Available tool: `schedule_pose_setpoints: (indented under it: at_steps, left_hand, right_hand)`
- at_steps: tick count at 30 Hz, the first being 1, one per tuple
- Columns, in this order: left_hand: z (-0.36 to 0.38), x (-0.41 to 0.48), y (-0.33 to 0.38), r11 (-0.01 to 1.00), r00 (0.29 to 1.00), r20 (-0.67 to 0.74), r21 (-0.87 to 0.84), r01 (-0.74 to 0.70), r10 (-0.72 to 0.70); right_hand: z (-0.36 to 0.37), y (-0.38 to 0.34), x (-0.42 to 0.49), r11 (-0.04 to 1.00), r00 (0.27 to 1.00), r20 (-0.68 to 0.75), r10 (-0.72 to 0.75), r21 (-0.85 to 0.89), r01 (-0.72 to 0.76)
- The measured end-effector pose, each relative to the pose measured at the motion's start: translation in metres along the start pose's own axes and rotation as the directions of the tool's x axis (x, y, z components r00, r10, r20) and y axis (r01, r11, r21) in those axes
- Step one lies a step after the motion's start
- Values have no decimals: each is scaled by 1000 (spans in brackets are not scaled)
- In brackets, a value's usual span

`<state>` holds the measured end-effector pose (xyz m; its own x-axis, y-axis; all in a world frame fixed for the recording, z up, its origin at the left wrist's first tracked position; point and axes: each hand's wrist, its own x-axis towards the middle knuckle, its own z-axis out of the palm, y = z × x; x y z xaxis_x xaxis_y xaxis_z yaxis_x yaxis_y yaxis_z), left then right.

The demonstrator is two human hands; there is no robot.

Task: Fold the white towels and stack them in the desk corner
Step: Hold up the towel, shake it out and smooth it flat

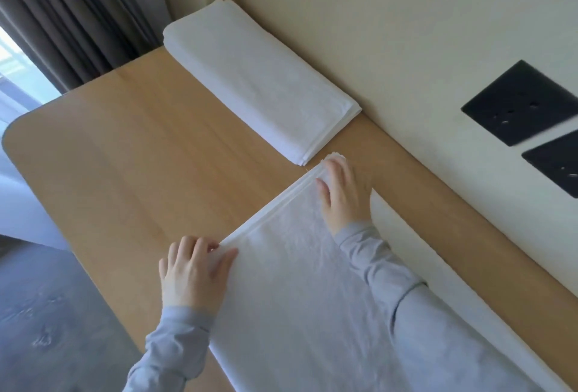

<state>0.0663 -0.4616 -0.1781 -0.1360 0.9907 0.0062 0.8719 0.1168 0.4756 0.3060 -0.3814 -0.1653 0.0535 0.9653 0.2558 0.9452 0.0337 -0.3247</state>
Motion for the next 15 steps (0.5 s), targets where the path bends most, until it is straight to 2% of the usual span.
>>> schedule_pose_setpoints:
  at_steps: [2,4,6,8,12,15]
  left_hand:
    - [6,1,-2,997,996,-28,-7,-81,81]
    - [10,1,-9,991,991,-70,-55,-121,117]
    - [12,3,-17,984,985,-118,-110,-139,126]
    - [14,5,-20,979,980,-143,-129,-156,137]
    - [17,7,-23,977,974,-164,-118,-177,157]
    - [17,9,-21,975,968,-177,-107,-197,176]
  right_hand:
    - [3,-23,-40,955,956,39,-292,64,289]
    - [11,-40,-76,848,831,172,-529,126,514]
    - [16,-38,-90,782,725,309,-615,118,613]
    - [17,-18,-75,790,717,380,-584,61,611]
    - [11,30,-25,897,817,446,-366,-65,437]
    - [7,49,-4,953,882,418,-217,-105,285]
